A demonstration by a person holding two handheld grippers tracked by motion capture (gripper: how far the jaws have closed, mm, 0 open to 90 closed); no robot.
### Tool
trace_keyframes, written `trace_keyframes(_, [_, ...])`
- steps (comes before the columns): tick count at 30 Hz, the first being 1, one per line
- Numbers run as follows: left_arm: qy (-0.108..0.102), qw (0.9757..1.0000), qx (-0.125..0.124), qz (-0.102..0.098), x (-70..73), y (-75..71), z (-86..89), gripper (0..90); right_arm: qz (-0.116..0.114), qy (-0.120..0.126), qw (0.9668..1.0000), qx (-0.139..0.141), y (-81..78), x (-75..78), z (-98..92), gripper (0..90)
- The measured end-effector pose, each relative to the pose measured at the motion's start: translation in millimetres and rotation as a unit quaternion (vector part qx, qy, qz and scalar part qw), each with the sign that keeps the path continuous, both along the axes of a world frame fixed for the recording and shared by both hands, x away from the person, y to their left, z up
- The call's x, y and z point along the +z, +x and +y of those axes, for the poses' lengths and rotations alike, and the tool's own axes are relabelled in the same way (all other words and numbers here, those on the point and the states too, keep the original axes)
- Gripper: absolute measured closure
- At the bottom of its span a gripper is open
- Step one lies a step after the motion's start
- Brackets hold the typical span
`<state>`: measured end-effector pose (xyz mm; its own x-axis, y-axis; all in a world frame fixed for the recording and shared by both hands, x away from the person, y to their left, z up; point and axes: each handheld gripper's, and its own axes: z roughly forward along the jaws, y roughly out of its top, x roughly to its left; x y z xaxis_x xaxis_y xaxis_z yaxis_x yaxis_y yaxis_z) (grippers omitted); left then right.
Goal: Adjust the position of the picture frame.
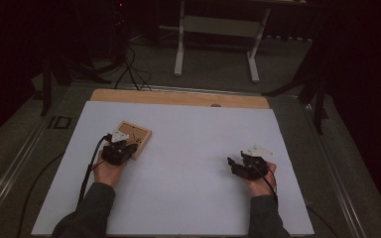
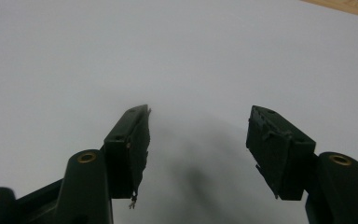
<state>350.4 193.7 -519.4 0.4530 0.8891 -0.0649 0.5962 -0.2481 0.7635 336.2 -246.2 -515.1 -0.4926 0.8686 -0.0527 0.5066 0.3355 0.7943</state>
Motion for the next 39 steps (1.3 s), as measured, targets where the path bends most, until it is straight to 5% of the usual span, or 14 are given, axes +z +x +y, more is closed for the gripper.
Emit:
trace_keyframes(7, [-0.013, 0.9999, -0.009, 0.001, -1.1, 0.0, -10.2, 89.6, 0.002, -0.001, 1.0, 0.0, 0.3, -0.4, 0.7, 38.7])
trace_keyframes(39, [0.0, 0.9976, -0.069, -0.003, 0.6, -3.9, -83.8, 89.6, 0.0, 0.0, 1.0, 0.001, 0.4, 0.1, 0.1, 38.7])
